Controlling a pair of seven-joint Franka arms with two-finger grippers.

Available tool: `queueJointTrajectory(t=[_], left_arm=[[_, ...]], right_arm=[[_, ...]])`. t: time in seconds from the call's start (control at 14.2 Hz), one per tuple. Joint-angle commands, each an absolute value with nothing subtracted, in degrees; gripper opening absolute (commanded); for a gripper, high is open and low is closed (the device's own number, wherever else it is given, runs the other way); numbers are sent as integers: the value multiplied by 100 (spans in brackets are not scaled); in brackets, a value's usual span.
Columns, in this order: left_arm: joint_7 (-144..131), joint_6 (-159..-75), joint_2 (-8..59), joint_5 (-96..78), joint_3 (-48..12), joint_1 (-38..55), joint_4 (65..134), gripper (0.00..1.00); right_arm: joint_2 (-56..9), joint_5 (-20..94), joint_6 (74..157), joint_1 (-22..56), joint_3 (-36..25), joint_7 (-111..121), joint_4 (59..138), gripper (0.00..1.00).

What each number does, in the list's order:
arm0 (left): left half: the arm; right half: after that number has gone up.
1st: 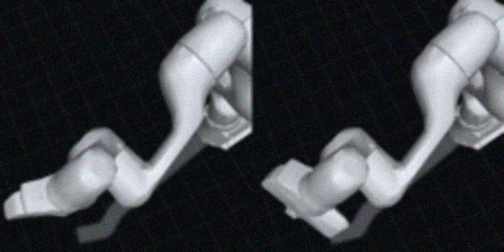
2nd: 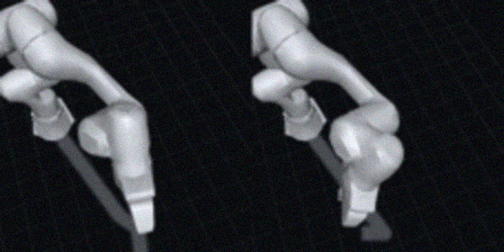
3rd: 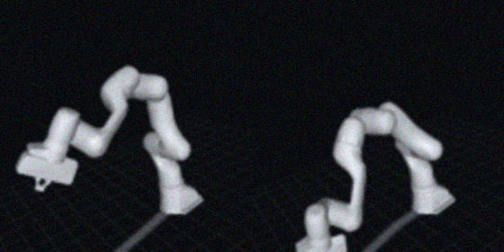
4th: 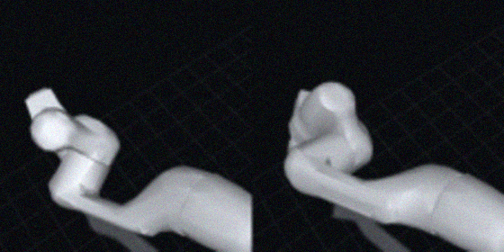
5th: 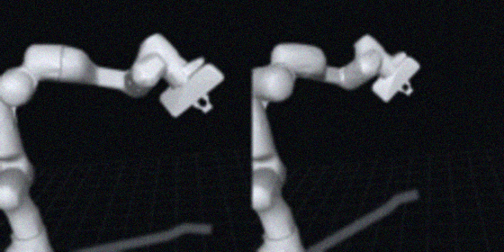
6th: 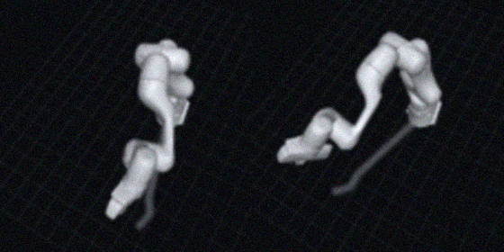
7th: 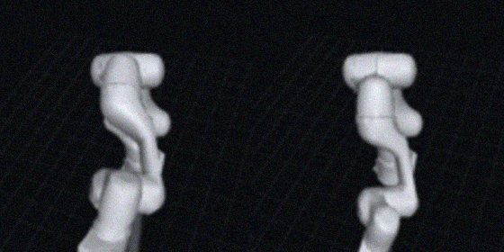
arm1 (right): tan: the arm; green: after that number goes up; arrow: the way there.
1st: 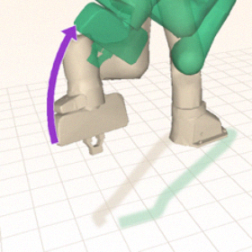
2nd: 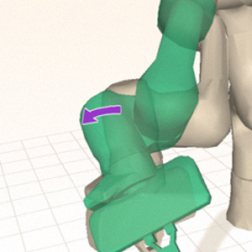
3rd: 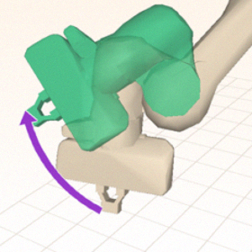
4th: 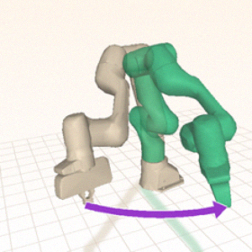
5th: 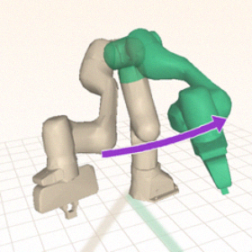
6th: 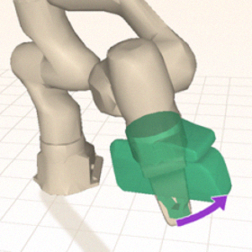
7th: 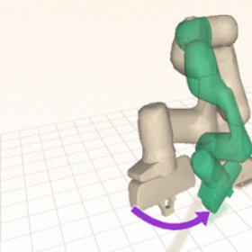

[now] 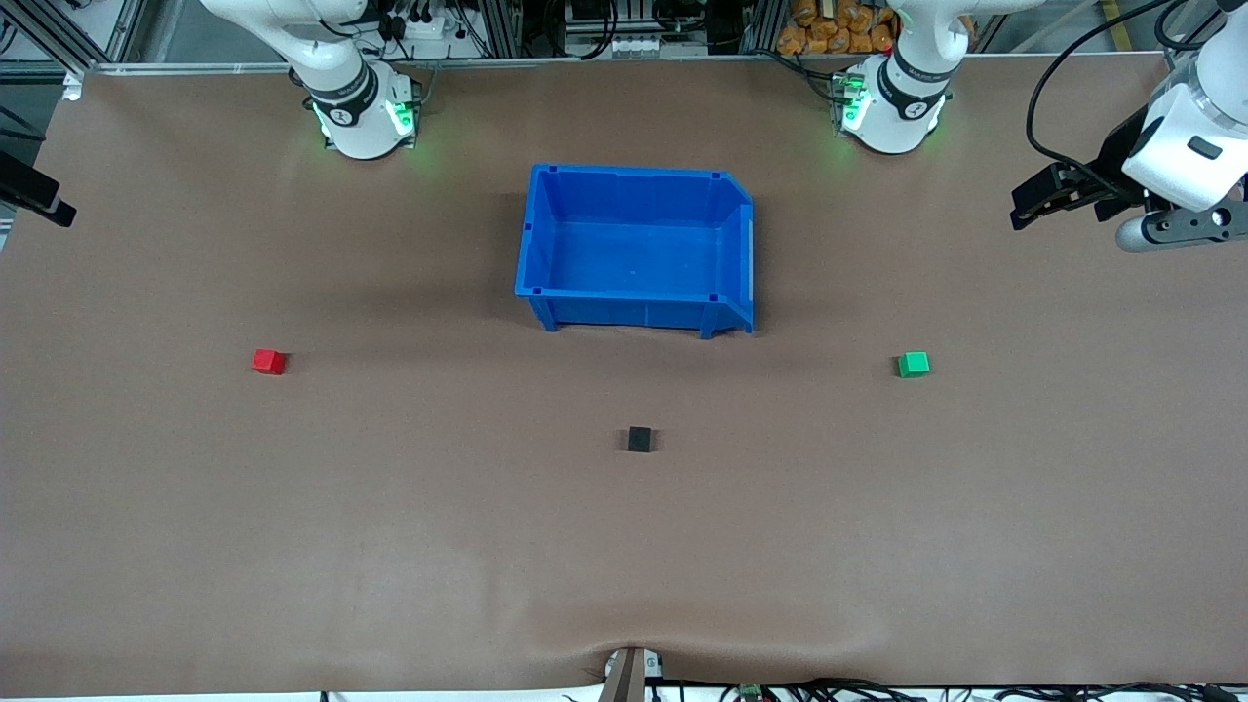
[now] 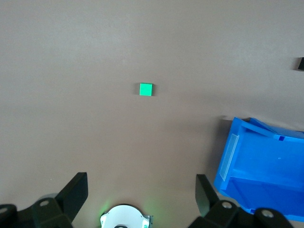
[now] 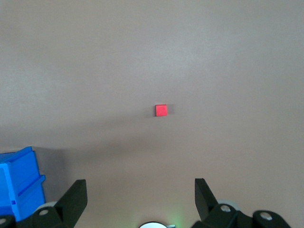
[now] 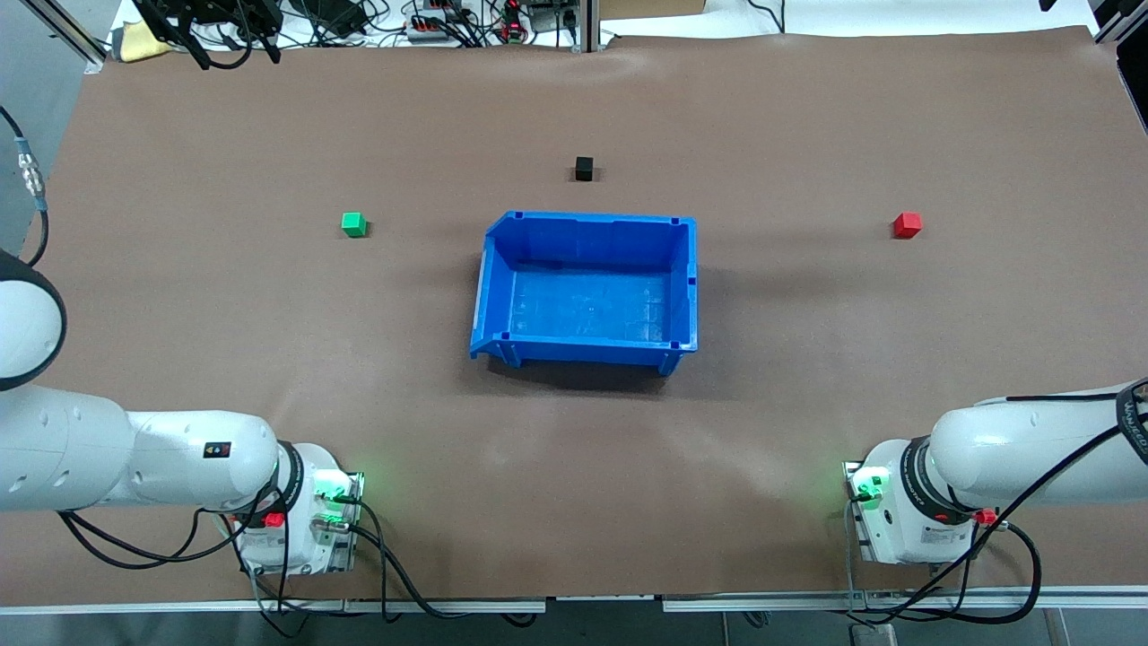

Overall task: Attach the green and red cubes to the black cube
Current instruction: 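Grasp the red cube with the right gripper while the left gripper reaches the green cube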

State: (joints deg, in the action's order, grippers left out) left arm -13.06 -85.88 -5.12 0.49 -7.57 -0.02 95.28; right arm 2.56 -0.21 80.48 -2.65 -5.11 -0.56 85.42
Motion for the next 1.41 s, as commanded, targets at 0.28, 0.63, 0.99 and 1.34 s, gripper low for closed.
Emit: queueJointTrajectory(t=[0.28,0.63,0.99,1.34], left_arm=[[-1230,-8438,-431,158,-738,17,9299,100],[-1196,-8438,-290,317,-738,-9,9202,100],[-1204,-8438,-272,290,-738,-9,9237,100],[-1230,-8630,61,290,-721,-87,9386,100]], right_arm=[[220,-70,7998,-325,-501,17,8455,100],[-403,-184,8112,-387,-510,-26,8402,100],[-1694,-79,8850,-492,-510,-52,8429,100],[-2863,-70,8911,-773,-510,-149,8464,100]])
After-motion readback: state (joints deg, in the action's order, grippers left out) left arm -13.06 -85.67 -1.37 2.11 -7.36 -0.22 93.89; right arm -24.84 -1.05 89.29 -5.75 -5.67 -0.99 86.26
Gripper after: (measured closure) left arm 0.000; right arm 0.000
